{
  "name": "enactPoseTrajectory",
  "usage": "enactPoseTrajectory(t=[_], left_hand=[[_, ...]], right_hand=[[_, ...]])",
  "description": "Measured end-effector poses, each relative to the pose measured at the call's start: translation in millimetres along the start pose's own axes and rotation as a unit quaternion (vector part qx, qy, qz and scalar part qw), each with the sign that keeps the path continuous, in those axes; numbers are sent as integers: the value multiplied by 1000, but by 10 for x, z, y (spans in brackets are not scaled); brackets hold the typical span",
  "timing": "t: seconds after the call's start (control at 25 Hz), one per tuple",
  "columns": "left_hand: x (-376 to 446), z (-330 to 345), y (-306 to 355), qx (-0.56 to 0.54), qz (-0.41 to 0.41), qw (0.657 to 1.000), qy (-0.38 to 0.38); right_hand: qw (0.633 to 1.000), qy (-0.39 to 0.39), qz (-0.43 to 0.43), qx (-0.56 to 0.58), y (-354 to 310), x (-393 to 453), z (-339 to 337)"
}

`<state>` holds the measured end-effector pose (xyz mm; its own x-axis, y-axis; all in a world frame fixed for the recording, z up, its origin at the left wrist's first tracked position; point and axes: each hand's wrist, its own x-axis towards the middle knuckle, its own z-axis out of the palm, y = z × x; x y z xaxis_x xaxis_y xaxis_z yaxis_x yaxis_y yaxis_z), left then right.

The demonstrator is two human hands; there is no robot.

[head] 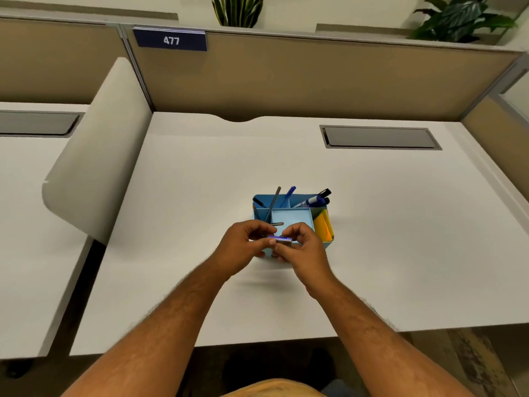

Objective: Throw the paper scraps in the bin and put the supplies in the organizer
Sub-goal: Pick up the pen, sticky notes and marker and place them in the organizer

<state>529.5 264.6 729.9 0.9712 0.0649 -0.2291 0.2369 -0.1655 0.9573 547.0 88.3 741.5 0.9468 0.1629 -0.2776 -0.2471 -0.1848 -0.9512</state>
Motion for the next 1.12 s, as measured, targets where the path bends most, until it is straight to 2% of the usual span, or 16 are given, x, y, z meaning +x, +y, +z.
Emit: enactPoseTrajectory(t=[0.08, 0.44, 0.52, 0.6, 0.72, 0.92, 1.12], left_hand=[[23, -18, -32, 59, 14, 998, 6], [-37, -131, -179, 225, 115, 957, 145], [-30, -133, -118, 275, 153, 937, 150], [0, -79, -34, 356, 171, 910, 124], [59, 30, 60, 431, 159, 883, 93], [133, 247, 142, 491, 118, 855, 118], [122, 417, 87, 469, 43, 870, 147]], right_hand=[[1000, 14, 4, 2, 37, 18, 38], [996, 70, 12, -48, 254, -1, -198], [994, 77, -10, -72, 264, 2, -254], [993, 78, -30, -85, 250, 7, -275], [992, 72, -55, -89, 221, 24, -319], [991, 68, -66, -92, 200, 53, -508], [993, 42, -69, -89, 231, 61, -818]])
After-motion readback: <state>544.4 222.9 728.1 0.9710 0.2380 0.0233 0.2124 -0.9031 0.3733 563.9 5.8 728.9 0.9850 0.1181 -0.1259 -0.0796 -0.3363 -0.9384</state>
